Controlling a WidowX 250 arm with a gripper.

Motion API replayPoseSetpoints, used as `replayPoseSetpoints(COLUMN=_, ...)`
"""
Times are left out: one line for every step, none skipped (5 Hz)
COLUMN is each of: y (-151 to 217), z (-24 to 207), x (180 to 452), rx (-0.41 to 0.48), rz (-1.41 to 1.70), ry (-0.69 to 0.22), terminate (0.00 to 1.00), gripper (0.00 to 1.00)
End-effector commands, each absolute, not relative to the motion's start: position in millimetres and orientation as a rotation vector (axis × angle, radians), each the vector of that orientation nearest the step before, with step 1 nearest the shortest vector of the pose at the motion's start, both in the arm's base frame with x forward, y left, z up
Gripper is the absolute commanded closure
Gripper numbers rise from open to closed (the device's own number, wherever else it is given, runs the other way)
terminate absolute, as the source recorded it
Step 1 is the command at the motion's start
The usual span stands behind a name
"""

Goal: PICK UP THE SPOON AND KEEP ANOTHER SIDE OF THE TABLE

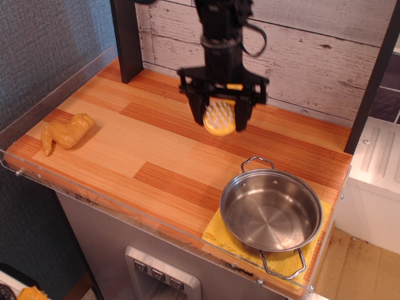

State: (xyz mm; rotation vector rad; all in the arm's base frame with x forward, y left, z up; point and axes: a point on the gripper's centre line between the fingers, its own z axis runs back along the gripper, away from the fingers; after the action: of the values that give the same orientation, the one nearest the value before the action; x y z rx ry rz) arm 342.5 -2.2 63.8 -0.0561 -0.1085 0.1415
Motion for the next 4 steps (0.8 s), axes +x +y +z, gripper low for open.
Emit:
replayPoseSetpoints(y=45, z=112, x=329, rx=-0.047, rz=0.184, ry=-0.230, terminate=0.00, gripper=1.00)
replayPoseSetpoints(y=76, z=116, x=340, rx=-0.009, rz=0.190, ry=-0.244, terminate=0.00, gripper=1.00)
replayPoseSetpoints(y=109, z=111, x=349, rx=0.013, rz=0.218, ry=-0.235, terminate=0.00, gripper=1.00)
replayPoseSetpoints(y=130, z=105, x=359, rx=0.034, rz=0.206, ry=-0.221, terminate=0.00, gripper=1.00)
